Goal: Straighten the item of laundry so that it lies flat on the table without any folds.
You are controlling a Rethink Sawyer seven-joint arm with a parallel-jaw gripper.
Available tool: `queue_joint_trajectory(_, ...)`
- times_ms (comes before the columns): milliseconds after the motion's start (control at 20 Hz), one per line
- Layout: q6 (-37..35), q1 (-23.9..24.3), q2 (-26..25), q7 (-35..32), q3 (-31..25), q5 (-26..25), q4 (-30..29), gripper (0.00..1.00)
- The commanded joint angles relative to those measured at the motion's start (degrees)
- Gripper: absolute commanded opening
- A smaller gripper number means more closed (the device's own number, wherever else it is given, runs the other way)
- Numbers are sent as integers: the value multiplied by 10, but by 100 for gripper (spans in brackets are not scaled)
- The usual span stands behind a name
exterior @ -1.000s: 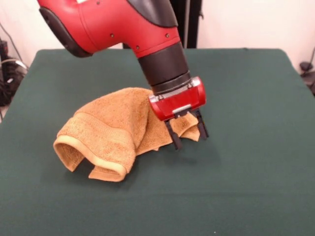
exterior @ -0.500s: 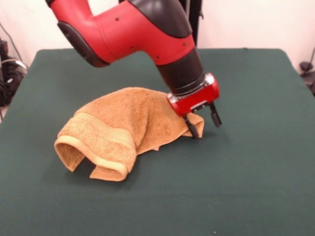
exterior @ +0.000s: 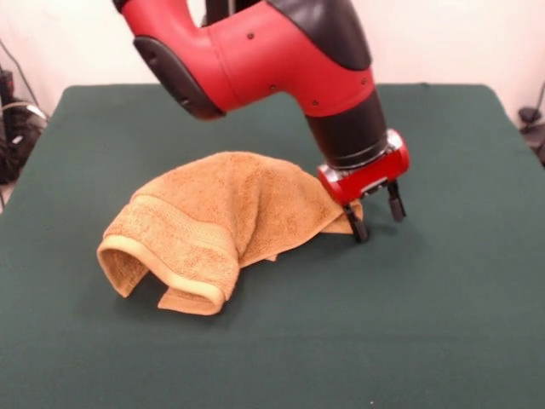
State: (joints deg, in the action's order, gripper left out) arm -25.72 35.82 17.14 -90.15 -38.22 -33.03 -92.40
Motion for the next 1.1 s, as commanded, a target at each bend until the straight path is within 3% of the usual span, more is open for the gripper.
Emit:
queue_joint_trajectory(50,-59,-68,-5,34,47,-47,72,100)
queue_joint_trajectory(400,-72,-105,-4,10,87,-61,105,100)
queue_joint_trajectory(1100,-83,-124,13,6,105,-52,94,100)
